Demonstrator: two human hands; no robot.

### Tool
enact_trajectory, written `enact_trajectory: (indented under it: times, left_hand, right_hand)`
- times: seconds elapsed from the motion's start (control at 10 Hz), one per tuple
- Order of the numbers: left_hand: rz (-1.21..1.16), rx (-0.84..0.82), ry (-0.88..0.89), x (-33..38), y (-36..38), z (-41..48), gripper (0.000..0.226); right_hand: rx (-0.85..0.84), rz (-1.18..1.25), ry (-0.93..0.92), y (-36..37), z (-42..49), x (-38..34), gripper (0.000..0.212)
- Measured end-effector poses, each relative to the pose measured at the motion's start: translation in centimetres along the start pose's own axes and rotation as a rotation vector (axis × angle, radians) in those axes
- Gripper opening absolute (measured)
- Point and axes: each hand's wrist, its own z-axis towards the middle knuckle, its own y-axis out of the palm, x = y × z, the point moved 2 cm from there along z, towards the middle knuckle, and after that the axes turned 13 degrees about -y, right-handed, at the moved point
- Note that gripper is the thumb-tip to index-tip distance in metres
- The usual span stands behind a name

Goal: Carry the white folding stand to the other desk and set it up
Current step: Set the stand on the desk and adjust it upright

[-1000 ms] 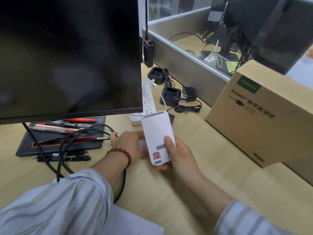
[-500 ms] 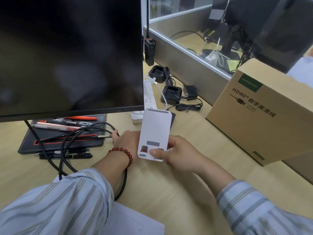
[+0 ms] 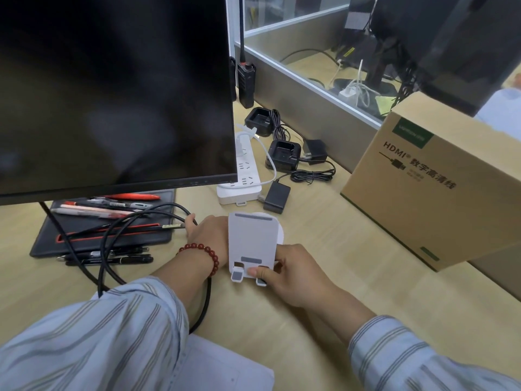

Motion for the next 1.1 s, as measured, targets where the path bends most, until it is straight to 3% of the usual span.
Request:
enact_trajectory:
  times: [0.2, 0.5, 0.7, 0.9, 1.0, 1.1]
  left_hand:
    - [-0.209, -0.096, 0.110, 0.1, -1.4, -1.6, 0.049]
    - [-0.136, 0.003, 0.047, 0.4, -2.6, -3.0, 0.016]
    - [-0.142, 0.040, 0.052, 0.4, -2.2, -2.9, 0.015]
    - [-0.152, 0.056, 0.062, 0.3, -1.9, -2.6, 0.023]
    - [-0.145, 0.046, 0.048, 0.5, -2.1, -2.6, 0.027]
    - [-0.153, 0.052, 0.048, 0.6, -2.2, -2.6, 0.028]
  right_hand:
    - [-0.015, -0.010, -0.026, 0.9, -0.7, 0.7, 0.018]
    - [-0.182, 0.229, 0.113, -2.1, 0.1, 1.7, 0.016]
    - [-0.131, 0.565, 0.117, -3.0, 1.6, -0.1, 0.019]
    - [-0.146, 0.545, 0.157, -3.5, 2.7, -0.9, 0.025]
    - [-0.111, 0.512, 0.213, -3.3, 2.4, -1.4, 0.013]
    - [-0.070, 0.412, 0.356, -3.0, 1.9, -1.5, 0.026]
